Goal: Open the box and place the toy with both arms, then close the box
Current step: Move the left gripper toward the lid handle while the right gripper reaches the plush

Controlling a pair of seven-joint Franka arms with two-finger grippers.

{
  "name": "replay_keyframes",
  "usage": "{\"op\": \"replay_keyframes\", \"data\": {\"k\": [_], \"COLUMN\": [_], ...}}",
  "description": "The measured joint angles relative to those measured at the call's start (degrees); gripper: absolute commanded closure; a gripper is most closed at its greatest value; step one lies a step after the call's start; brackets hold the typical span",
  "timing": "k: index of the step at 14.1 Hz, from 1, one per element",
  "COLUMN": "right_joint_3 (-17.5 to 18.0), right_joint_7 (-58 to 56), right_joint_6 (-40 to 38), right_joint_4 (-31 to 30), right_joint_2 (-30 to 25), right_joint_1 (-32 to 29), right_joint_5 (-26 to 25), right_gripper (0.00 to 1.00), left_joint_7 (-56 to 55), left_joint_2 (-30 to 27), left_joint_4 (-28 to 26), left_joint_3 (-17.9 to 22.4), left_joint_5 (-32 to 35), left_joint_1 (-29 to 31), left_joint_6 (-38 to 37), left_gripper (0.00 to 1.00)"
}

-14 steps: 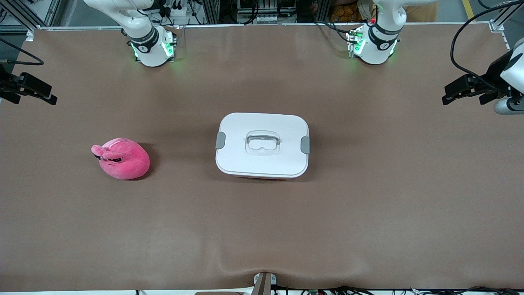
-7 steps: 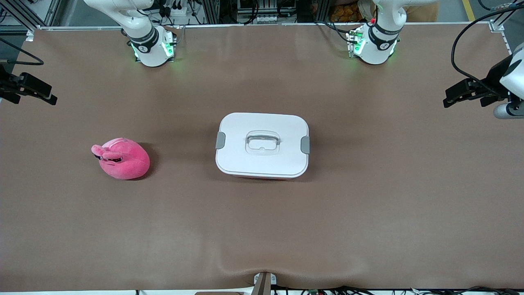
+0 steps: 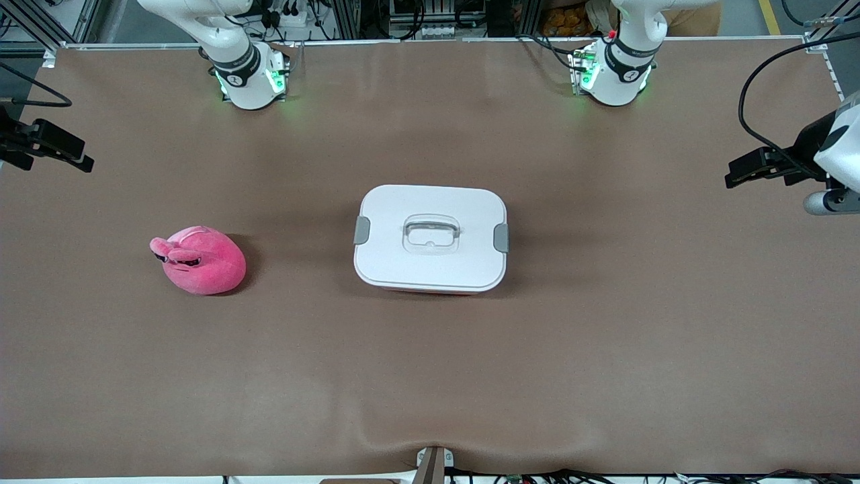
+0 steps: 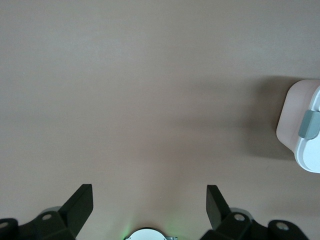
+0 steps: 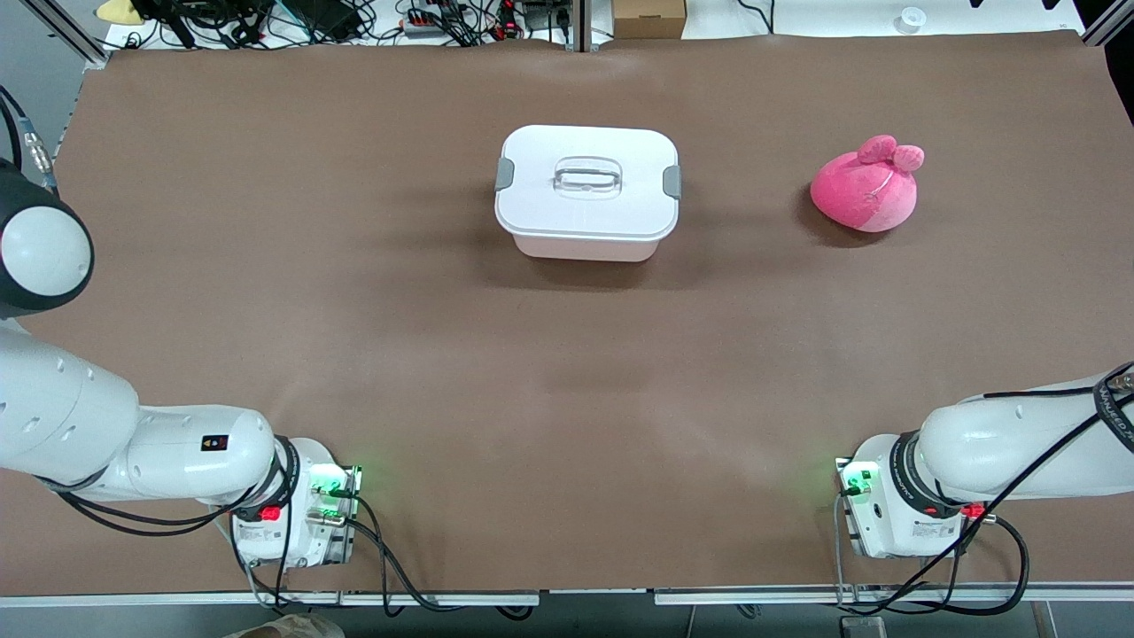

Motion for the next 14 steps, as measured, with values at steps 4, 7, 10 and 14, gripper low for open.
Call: {"op": "replay_keyframes", "data": {"k": [4,7,10,14], "right_joint_3": [-0.1,-0.1,-0.3,-0.6], "right_joint_7": [0.0,0.0,0.0,0.0], "right_joint_6": [0.0,0.0,0.0,0.5], "right_joint_4": [0.0,0.0,0.0,-0.1], "right_joint_2": [0.0,0.0,0.0,0.1], "right_joint_1": [0.0,0.0,0.0,0.0], "right_joint_5": [0.0,0.0,0.0,0.0], "right_gripper": [0.0,0.0,0.0,0.0], "left_joint_7": [-5.1,-13.5,-20.1,-30.7], "left_joint_2": [0.4,0.5,1.1,2.7], "left_joint_4": [0.0,0.0,0.0,0.0], "left_joint_3": [-0.1,-0.5,-0.8,-1.0], "left_joint_5": [-0.5,-2.0,-3.7,-4.0], "left_joint_1": [-0.1,-0.5,-1.6,-3.0], "left_joint_6": [0.0,0.0,0.8,2.3], "left_gripper": [0.0,0.0,0.0,0.0]}}
